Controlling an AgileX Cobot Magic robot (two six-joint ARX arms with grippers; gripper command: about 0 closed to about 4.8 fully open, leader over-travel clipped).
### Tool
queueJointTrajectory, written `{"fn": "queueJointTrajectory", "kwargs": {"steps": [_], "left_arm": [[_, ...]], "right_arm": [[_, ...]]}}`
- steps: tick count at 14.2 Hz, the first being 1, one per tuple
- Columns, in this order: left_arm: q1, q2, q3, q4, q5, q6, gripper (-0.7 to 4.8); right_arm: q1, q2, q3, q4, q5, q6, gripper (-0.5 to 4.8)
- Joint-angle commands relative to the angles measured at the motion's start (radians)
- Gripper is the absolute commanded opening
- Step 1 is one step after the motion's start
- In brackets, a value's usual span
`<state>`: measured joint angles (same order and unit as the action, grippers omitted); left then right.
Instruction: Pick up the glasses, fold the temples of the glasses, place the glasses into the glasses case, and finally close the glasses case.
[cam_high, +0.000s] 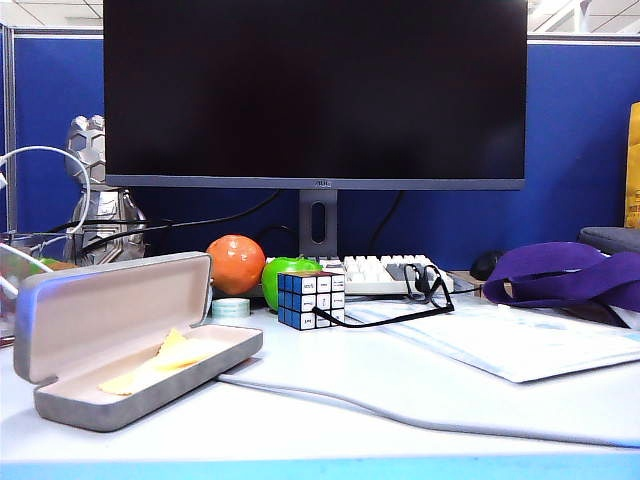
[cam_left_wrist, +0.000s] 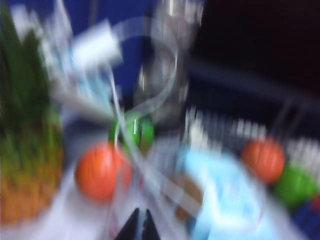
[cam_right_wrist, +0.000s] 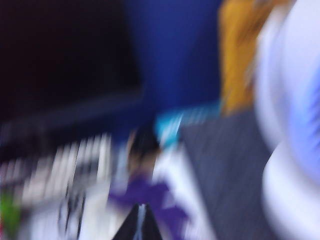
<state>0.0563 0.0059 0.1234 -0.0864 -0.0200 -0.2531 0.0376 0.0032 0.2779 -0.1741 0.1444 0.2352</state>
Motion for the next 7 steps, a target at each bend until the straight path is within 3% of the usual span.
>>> {"fn": "queueJointTrajectory", "kwargs": {"steps": [1, 4, 7], "left_arm": [[0.0, 0.058, 0.106, 0.105, -0.075, -0.016, -0.05], [0.0, 0.233, 0.261, 0.155, -0.061, 0.001, -0.05], [0.0, 0.468, 0.453, 0.103, 0.005, 0.088, -0.05]], "right_arm": [[0.001, 0.069, 0.152, -0.003, 0.066, 0.0, -0.02], [0.001, 0.267, 0.326, 0.0, -0.016, -0.005, -0.01], [0.002, 0.494, 0.507, 0.01, -0.105, -0.004, -0.01]]}}
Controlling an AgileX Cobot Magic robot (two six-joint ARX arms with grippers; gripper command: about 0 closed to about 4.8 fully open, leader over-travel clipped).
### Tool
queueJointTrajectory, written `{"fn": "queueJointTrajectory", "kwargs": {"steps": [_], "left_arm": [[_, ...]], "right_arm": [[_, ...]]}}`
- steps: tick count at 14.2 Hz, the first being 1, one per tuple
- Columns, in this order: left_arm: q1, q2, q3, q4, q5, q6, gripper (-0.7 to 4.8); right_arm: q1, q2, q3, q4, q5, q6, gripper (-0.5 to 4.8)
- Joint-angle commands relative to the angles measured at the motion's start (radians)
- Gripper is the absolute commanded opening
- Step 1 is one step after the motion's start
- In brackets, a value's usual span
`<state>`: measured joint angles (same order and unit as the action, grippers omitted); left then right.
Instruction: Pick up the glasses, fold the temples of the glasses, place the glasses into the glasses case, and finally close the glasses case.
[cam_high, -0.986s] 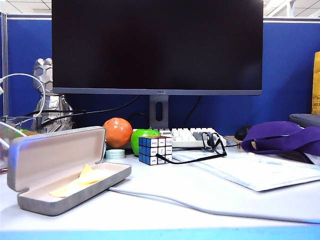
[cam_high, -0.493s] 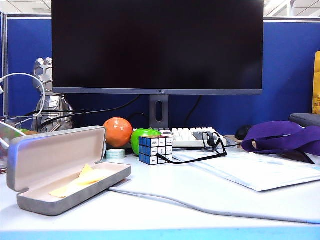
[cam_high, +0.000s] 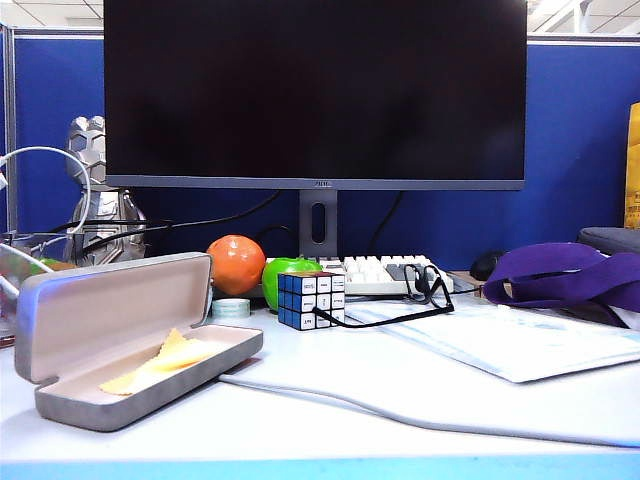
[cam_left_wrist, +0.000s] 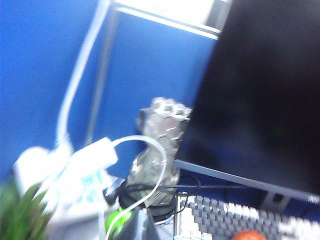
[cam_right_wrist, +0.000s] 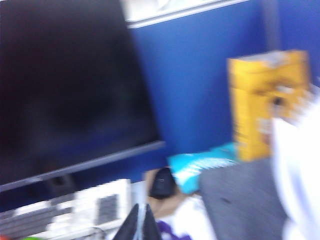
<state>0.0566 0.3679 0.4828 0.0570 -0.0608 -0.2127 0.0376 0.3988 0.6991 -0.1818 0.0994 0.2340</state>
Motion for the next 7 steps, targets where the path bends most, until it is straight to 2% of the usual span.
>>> {"fn": "queueJointTrajectory", "kwargs": {"steps": [1, 3, 7], "left_arm": [[-0.001, 0.181, 0.164, -0.105, 0.073, 0.047, -0.05], [-0.001, 0.29, 0.256, -0.149, 0.161, 0.046, -0.05], [-0.002, 0.433, 0.386, -0.144, 0.488, 0.047, -0.05]], "right_arm": [[0.002, 0.169, 0.142, 0.022, -0.085, -0.003, -0.01], [0.002, 0.309, 0.243, 0.022, -0.142, -0.006, -0.01], [0.002, 0.602, 0.417, 0.031, -0.381, -0.006, -0.01]]}}
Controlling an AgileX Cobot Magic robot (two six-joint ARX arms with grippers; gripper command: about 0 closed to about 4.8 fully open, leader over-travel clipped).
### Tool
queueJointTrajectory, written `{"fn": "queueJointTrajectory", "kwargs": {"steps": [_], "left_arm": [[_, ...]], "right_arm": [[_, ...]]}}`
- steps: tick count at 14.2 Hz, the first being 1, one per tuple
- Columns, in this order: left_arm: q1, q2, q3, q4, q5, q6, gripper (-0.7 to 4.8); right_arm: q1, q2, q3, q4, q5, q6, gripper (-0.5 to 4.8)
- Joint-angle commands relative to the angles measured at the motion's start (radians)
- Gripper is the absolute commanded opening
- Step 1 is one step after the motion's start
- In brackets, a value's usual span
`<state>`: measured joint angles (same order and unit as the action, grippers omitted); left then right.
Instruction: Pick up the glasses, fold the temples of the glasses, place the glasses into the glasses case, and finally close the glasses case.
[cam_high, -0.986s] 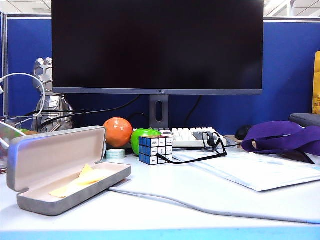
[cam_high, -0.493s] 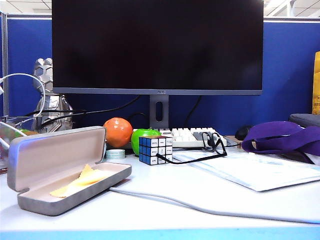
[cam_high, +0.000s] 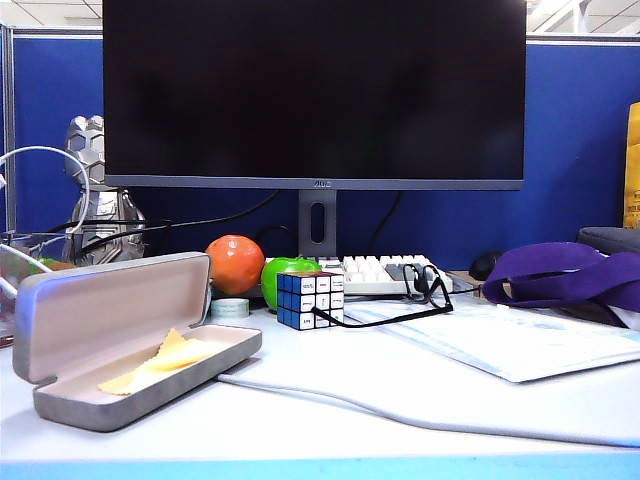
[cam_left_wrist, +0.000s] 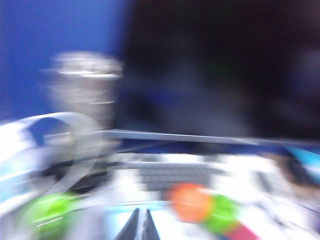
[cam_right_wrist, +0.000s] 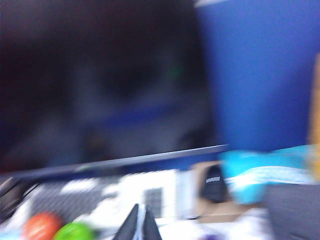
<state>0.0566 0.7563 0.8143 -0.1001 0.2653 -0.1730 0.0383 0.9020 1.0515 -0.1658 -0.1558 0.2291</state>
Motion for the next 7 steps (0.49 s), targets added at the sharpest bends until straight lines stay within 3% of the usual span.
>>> {"fn": "queueJointTrajectory", "kwargs": {"steps": [1, 3, 7], "left_arm": [[-0.014, 0.062, 0.079, 0.031, 0.198, -0.023, -0.05], [-0.061, 0.08, 0.096, 0.1, 0.203, -0.088, -0.05], [-0.153, 0.079, 0.095, 0.11, 0.142, -0.047, -0.05]], "right_arm": [[0.003, 0.159, 0.103, 0.014, -0.177, 0.0, -0.01], [0.003, 0.25, 0.164, 0.006, -0.229, 0.007, -0.01], [0.093, 0.522, 0.315, -0.113, -0.237, -0.034, -0.01]]}}
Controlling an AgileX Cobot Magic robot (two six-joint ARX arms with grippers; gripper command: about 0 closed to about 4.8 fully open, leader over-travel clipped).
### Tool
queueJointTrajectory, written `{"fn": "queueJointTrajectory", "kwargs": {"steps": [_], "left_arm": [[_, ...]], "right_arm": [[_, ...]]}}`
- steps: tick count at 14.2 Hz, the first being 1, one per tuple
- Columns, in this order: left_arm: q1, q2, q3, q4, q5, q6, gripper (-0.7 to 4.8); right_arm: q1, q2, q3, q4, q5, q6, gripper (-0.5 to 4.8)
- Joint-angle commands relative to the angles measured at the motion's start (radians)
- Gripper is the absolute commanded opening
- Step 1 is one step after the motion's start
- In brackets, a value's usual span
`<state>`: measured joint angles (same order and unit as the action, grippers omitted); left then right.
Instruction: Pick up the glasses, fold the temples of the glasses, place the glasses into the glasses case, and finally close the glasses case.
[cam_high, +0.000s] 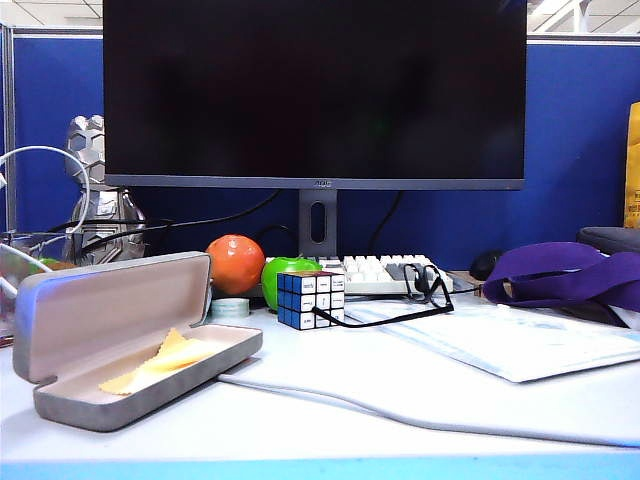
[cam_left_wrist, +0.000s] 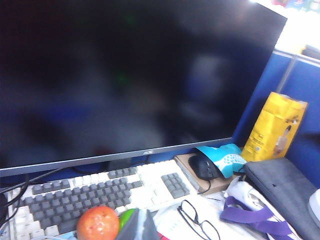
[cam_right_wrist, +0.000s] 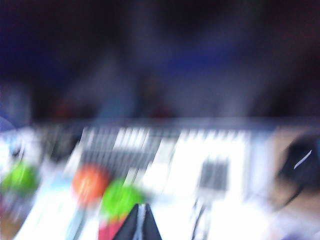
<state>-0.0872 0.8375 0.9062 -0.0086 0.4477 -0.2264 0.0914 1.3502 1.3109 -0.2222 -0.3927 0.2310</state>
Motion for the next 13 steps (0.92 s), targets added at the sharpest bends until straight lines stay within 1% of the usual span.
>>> {"fn": "queueJointTrajectory", "kwargs": {"steps": [1, 2, 4, 5, 7, 8, 9, 10, 13], "left_arm": [[-0.009, -0.002, 0.003, 0.018, -0.044, 0.006, -0.05], [-0.009, -0.002, 0.003, 0.018, -0.043, 0.006, -0.05], [-0.009, -0.002, 0.003, 0.018, -0.043, 0.006, -0.05], [-0.01, -0.001, 0.003, 0.016, -0.041, 0.007, -0.05], [-0.009, -0.001, 0.003, 0.006, -0.043, 0.009, -0.05], [-0.01, -0.001, 0.003, -0.009, -0.043, 0.009, -0.05], [-0.01, -0.001, 0.003, -0.023, -0.042, 0.009, -0.05], [-0.01, -0.001, 0.003, -0.062, -0.043, 0.01, -0.05], [-0.01, -0.001, 0.003, -0.072, -0.043, 0.014, -0.05]], "right_arm": [[0.074, 0.126, 0.081, -0.092, 0.03, -0.102, -0.01], [0.099, 0.167, 0.095, -0.119, 0.07, -0.142, -0.01], [0.155, 0.27, 0.098, -0.15, 0.142, -0.155, -0.01], [0.174, 0.384, 0.103, -0.148, 0.169, -0.155, -0.01], [0.174, 0.449, 0.105, -0.139, 0.213, -0.157, 0.01], [0.174, 0.489, 0.106, -0.095, 0.219, -0.164, 1.38], [0.174, 0.509, 0.108, -0.062, 0.219, -0.164, 2.03], [0.174, 0.56, 0.143, -0.054, 0.219, -0.164, 2.02], [0.174, 0.62, 0.184, -0.066, 0.219, -0.164, 2.02]]}}
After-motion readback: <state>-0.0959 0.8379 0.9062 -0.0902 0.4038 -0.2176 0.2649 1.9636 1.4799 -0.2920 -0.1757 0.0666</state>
